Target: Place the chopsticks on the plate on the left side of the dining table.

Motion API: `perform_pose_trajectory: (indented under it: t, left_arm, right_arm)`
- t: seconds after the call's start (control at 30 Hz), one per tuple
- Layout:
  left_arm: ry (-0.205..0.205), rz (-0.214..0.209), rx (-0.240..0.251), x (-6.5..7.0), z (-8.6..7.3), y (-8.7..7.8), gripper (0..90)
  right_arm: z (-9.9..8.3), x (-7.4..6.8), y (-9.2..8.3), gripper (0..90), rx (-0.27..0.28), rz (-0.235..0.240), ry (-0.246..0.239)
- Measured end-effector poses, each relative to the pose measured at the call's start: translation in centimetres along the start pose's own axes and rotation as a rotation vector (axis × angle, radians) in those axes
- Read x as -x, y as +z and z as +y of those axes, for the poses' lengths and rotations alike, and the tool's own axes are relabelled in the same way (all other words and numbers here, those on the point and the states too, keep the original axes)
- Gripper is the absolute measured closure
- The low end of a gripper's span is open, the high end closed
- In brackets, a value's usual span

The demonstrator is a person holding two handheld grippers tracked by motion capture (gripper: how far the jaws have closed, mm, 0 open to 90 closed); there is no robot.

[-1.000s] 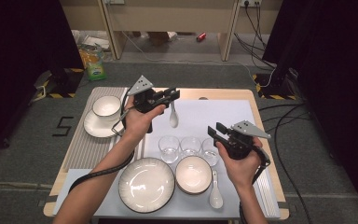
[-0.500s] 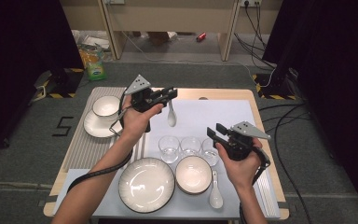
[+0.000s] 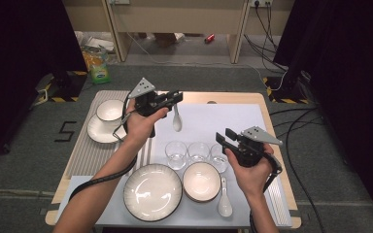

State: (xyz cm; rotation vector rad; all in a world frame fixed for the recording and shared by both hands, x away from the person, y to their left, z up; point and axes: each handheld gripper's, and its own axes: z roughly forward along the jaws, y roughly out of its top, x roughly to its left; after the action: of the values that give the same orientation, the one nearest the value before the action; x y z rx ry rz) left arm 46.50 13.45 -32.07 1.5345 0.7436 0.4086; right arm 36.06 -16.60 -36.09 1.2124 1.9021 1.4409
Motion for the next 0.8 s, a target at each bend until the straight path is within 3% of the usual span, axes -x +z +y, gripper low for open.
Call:
perform_pose_trajectory:
  t: [0.8]
  left_arm:
    - [-0.001,0.037,0.001,-1.1,0.0,-0.8,73.2]
  right_arm:
    - [0.0,0.0,-0.2,57.8,0.003,0.001,0.013]
